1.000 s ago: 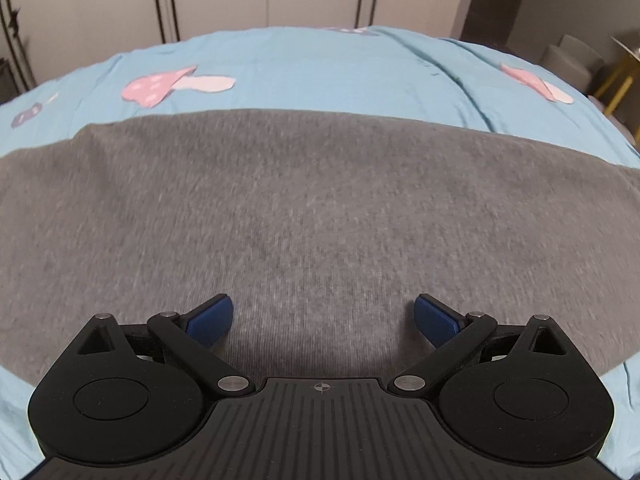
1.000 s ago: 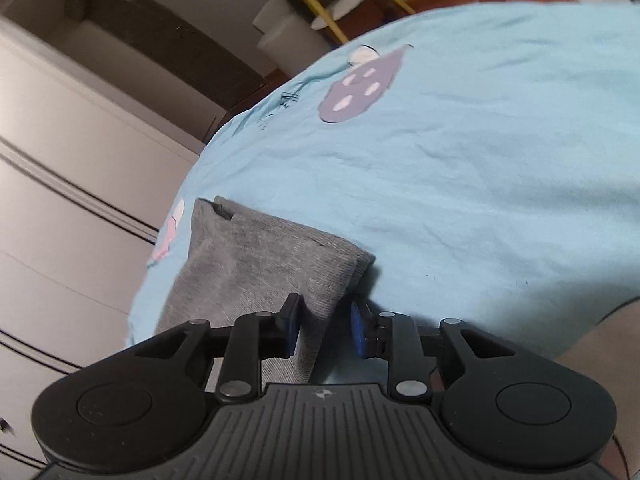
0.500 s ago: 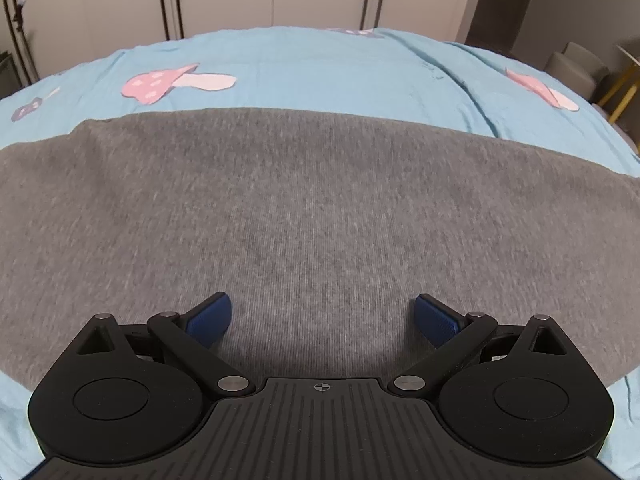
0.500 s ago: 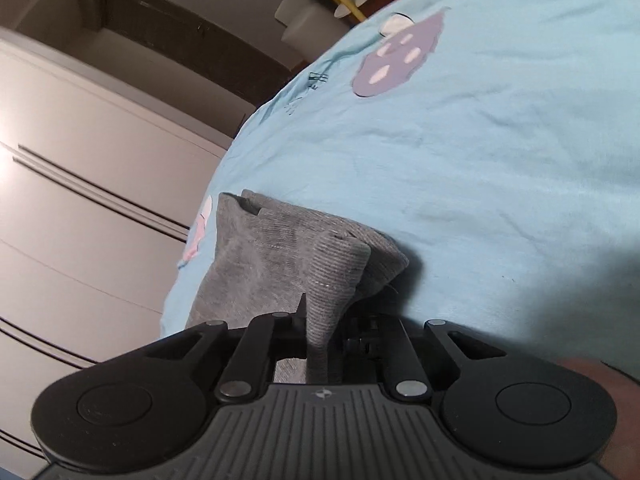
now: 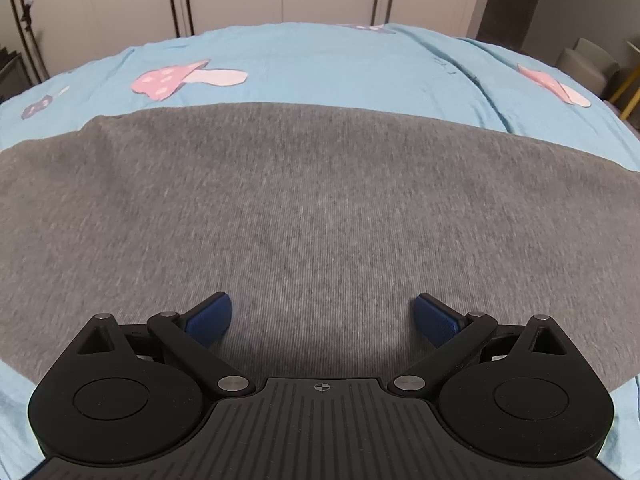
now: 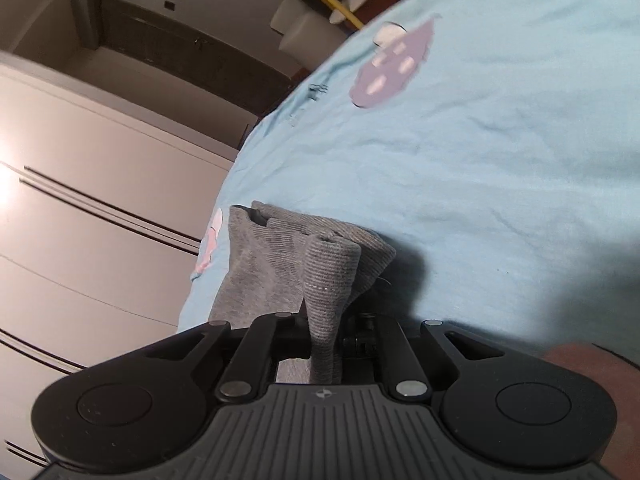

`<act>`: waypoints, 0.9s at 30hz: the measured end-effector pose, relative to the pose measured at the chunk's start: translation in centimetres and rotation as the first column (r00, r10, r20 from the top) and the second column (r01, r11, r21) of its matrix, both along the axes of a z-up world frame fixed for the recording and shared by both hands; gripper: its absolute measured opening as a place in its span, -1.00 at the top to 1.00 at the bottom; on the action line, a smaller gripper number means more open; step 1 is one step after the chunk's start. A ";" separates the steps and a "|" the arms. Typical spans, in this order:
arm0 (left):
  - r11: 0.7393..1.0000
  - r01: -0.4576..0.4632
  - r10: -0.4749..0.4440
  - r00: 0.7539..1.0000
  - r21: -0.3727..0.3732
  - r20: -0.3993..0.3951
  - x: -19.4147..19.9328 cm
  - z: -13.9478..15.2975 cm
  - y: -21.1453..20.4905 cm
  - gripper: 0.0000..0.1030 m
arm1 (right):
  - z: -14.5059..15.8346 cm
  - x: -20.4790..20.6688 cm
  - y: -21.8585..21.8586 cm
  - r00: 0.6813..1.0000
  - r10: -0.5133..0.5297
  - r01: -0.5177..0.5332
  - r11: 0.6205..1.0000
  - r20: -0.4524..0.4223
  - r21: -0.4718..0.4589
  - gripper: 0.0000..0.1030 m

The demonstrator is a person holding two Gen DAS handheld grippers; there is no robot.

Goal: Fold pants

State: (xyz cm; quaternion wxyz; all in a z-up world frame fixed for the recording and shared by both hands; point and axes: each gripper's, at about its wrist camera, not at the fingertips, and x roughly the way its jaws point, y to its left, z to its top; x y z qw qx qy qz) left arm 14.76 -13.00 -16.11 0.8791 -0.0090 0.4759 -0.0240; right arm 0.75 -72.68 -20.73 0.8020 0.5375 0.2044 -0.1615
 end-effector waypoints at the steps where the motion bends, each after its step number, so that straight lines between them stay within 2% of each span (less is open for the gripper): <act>1: 1.000 -0.002 0.002 1.000 -0.003 -0.002 0.0 0.0 0.1 -0.96 | 0.4 0.2 0.1 1.000 0.004 -0.004 1.000 0.003 -0.016 0.82; 4: 1.000 -0.008 0.008 1.000 -0.018 -0.006 -0.1 0.1 0.3 -0.96 | 1.0 0.7 0.3 1.000 0.008 -0.009 0.999 -0.011 -0.036 0.82; 7: 0.999 -0.023 0.023 1.000 -0.046 -0.008 -0.2 0.3 0.8 -0.96 | 0.1 1.4 0.1 0.993 0.006 -0.012 0.998 -0.117 -0.055 0.81; 13: 0.988 -0.075 0.073 0.997 -0.133 -0.022 -0.3 0.5 2.4 -0.96 | -0.8 0.9 -0.5 0.996 -0.025 0.027 0.999 -0.087 0.025 0.70; 17: 0.973 -0.136 0.134 0.991 -0.184 -0.023 -0.5 0.8 3.8 -0.96 | -0.6 1.4 -0.1 0.993 -0.047 0.049 0.999 -0.110 0.011 0.74; 20: 0.945 -0.200 0.191 0.980 -0.259 -0.057 -1.1 1.4 6.0 -0.96 | 0.8 2.2 0.5 0.987 -0.066 0.062 0.998 -0.144 -0.034 0.81; 23: 0.900 -0.243 0.243 0.969 -0.363 -0.048 -2.7 2.6 9.1 -0.96 | 3.6 2.8 1.4 0.991 -0.076 0.069 0.995 -0.110 -0.065 0.82; 25: 0.867 -0.272 0.290 0.957 -0.417 -0.023 -4.1 3.6 11.6 -0.96 | 6.5 3.9 2.7 0.994 -0.044 0.028 0.988 -0.099 -0.153 0.82; 27: 0.858 -0.298 0.330 0.944 -0.420 0.006 -5.1 4.5 13.7 -0.96 | 10.2 5.4 5.4 0.996 0.032 -0.054 0.956 -0.079 -0.290 0.82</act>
